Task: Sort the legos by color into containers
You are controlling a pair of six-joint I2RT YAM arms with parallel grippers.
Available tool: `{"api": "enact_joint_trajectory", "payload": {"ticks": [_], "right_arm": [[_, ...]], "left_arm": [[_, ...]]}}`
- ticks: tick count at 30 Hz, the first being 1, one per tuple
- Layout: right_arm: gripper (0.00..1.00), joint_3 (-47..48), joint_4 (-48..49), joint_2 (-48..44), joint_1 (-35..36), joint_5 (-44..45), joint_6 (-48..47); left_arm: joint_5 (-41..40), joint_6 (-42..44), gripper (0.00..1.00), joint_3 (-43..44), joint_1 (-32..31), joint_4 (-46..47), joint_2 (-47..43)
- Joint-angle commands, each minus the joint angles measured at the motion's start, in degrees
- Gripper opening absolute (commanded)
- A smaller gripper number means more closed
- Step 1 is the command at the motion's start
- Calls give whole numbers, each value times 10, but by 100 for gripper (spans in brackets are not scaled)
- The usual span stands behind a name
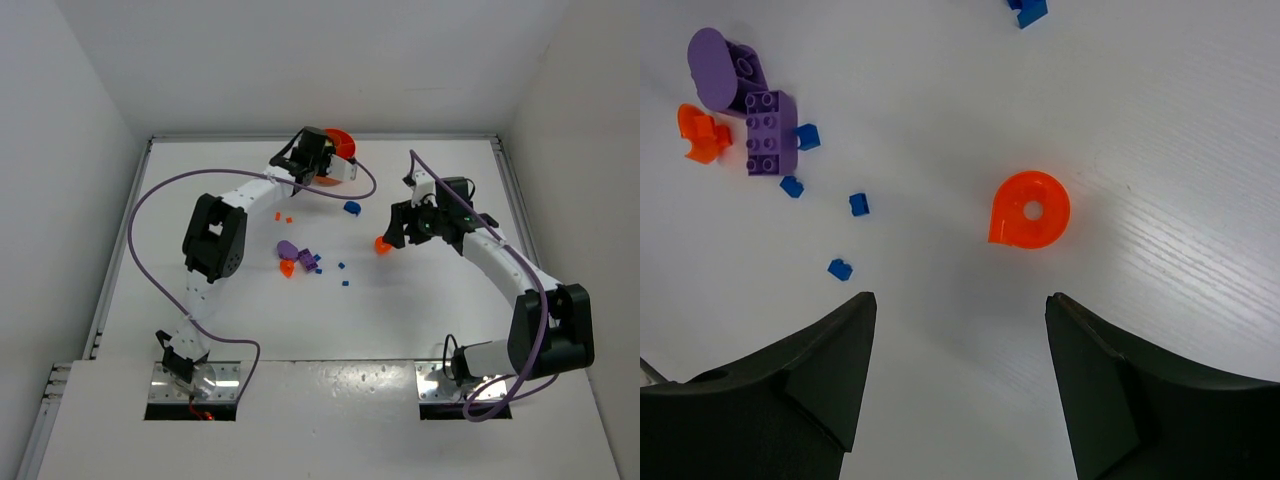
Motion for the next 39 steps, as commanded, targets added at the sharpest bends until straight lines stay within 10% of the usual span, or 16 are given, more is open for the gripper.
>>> {"api": "enact_joint_trajectory", "payload": {"ticks": [1,28,39], "right_arm": [[70,-2,22,-11,-3,-13,3],[70,-2,28,-11,-9,-13,3],[70,10,13,-17,6,-58,-9]], "left_arm": [[10,9,20,7,-3,6,-2],[10,-59,54,19,-3,67,-2],[-38,-401,60,-2,22,41,-128]]}}
